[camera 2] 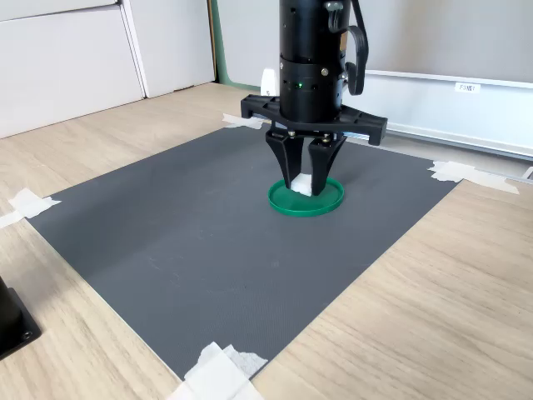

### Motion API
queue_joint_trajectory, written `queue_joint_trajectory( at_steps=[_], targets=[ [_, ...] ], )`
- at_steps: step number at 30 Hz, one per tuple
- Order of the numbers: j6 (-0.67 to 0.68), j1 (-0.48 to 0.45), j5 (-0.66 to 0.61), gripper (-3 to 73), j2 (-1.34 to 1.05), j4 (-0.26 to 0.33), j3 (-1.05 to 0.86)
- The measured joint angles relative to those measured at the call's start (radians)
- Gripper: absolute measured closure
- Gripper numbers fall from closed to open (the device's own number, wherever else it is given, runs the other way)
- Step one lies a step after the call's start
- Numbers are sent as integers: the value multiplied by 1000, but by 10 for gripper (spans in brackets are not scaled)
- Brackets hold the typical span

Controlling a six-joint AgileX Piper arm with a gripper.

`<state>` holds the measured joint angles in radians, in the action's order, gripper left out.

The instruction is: Grasp a white terminal and put it on the green lid.

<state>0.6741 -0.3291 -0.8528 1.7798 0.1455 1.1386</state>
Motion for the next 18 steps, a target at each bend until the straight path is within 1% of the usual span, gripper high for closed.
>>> queue_joint_trajectory(
  at_steps=[4,7,9,14,16,18],
  targets=[
    [7,0,0,423,0,15,0],
    [9,0,0,391,1,14,0],
    [9,0,0,339,1,9,0],
    [6,0,0,166,1,2,0],
    [-5,0,0,127,1,2,0],
    [-15,0,1,107,1,-1,0]
  ],
)
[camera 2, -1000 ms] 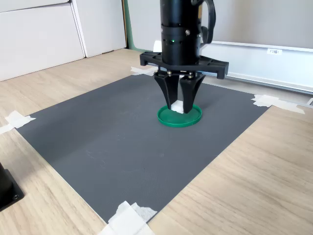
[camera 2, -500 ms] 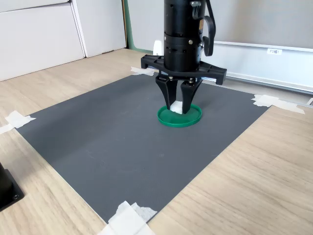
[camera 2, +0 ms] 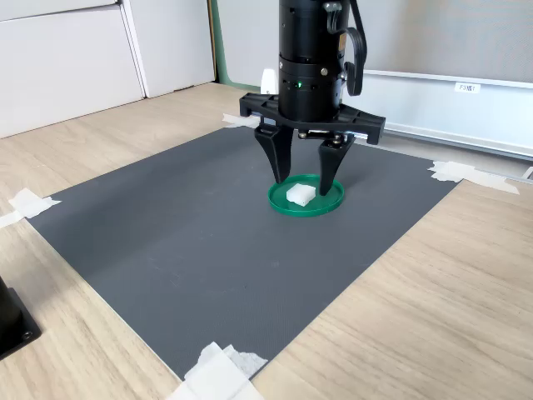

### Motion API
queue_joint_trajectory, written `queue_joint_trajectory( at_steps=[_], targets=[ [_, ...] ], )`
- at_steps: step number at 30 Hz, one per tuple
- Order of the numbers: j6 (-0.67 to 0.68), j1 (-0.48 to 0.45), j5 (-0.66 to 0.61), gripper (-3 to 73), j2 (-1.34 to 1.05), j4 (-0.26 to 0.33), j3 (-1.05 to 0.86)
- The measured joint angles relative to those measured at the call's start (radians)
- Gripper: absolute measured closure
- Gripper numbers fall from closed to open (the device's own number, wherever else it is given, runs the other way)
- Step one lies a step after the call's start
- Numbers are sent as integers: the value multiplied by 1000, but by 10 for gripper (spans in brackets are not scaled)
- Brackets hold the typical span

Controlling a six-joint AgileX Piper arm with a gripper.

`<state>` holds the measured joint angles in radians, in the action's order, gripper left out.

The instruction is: Grasp a white terminal and put it on the green lid.

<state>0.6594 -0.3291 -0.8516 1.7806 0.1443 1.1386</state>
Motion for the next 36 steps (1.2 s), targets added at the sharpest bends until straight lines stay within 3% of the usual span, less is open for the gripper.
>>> queue_joint_trajectory(
  at_steps=[4,6,9,13,16,20,25,31,36],
  targets=[
    [-28,0,5,111,-15,-17,0],
    [-40,0,17,157,-46,-24,0],
    [-60,0,53,308,-129,-25,0],
    [-179,0,125,601,-250,-25,-1],
    [-348,0,200,679,-349,-47,-16],
    [-566,0,339,698,-494,-111,-108],
    [-610,100,474,700,-685,-210,-256],
    [-610,287,475,700,-891,-183,-395],
    [-623,346,470,700,-1059,-165,-541]
  ],
)
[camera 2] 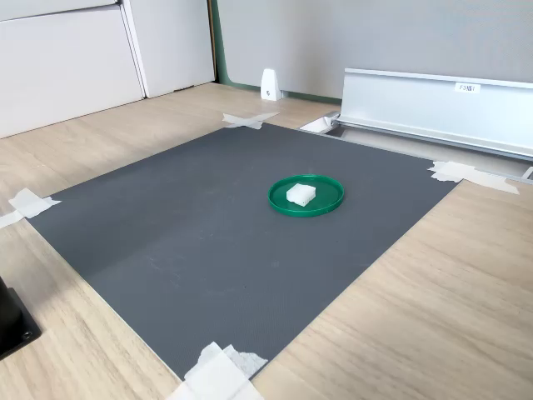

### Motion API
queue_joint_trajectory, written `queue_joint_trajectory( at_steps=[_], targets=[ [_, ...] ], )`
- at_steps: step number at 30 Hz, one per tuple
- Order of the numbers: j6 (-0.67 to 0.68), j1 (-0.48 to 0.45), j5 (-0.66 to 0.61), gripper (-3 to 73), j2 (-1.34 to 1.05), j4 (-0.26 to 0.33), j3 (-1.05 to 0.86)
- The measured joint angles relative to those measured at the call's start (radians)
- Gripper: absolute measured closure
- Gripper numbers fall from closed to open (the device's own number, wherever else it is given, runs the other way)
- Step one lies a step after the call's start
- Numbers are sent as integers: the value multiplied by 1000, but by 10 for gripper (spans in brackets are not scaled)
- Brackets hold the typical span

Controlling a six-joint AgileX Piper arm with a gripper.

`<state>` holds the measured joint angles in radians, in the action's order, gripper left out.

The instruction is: Grasp a white terminal and put it on the green lid.

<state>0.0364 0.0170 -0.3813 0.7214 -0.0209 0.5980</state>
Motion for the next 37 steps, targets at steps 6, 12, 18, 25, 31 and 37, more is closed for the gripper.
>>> queue_joint_trajectory(
  at_steps=[6,12,18,25,31,37],
  targets=[
    [-3,2,21,700,-230,6,-239],
    [-3,2,43,702,-431,21,-450],
    [-3,2,93,702,-519,12,-486],
    [-3,1,101,703,-522,-12,-509],
    [-3,1,98,703,-522,8,-544],
    [-3,1,98,703,-522,8,-544]
  ],
)
